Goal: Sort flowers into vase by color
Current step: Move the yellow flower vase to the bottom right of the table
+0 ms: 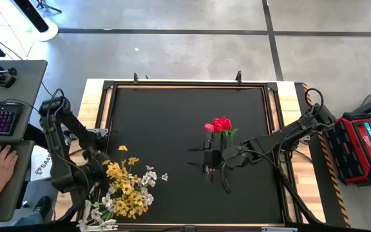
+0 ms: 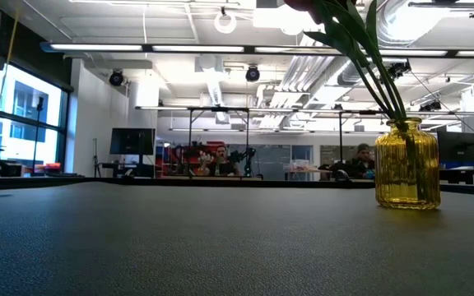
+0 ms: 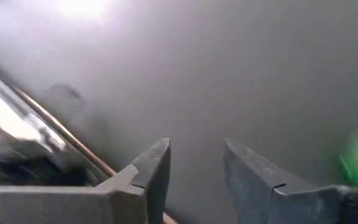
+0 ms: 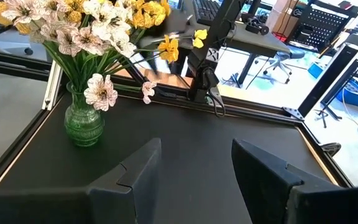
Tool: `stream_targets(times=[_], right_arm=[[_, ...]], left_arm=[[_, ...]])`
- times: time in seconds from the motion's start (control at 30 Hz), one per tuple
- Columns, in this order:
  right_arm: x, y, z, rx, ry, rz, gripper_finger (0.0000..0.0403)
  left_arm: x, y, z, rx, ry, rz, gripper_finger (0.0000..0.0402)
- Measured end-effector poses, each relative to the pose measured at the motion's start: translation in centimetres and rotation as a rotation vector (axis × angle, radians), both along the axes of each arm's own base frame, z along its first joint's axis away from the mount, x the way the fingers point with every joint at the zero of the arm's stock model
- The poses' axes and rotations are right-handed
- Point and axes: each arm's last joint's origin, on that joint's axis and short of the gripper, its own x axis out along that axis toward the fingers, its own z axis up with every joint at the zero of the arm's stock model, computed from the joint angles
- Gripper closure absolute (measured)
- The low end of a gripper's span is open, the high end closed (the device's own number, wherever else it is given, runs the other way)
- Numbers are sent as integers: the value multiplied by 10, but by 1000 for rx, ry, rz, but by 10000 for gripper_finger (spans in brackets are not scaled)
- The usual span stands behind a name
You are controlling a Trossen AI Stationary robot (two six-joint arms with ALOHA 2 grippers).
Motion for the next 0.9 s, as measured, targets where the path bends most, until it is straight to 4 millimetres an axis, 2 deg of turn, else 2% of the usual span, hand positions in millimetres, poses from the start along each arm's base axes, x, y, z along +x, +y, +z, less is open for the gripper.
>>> stream_targets(times=[0.13, 0.27, 0.47, 0.6, 0.77, 0.9], right_arm=[[0, 0, 0, -8, 1, 2, 222], [-3, -1, 3, -23, -1, -3, 222], [-13, -5, 17, -6, -26, 5, 222], [-24, -4, 29, 10, -51, 53, 222], [-41, -3, 41, 5, -48, 90, 222], [-53, -4, 47, 2, -38, 113, 222]], left_arm=[[6, 12, 2, 55, -170, 51, 289], [16, 27, 3, 72, -177, 119, 313], [36, 53, 17, 211, -245, 39, 348], [39, 76, 40, 312, -357, -11, 368], [33, 102, 77, 410, -519, -47, 397], [33, 116, 100, 481, -615, -54, 400]])
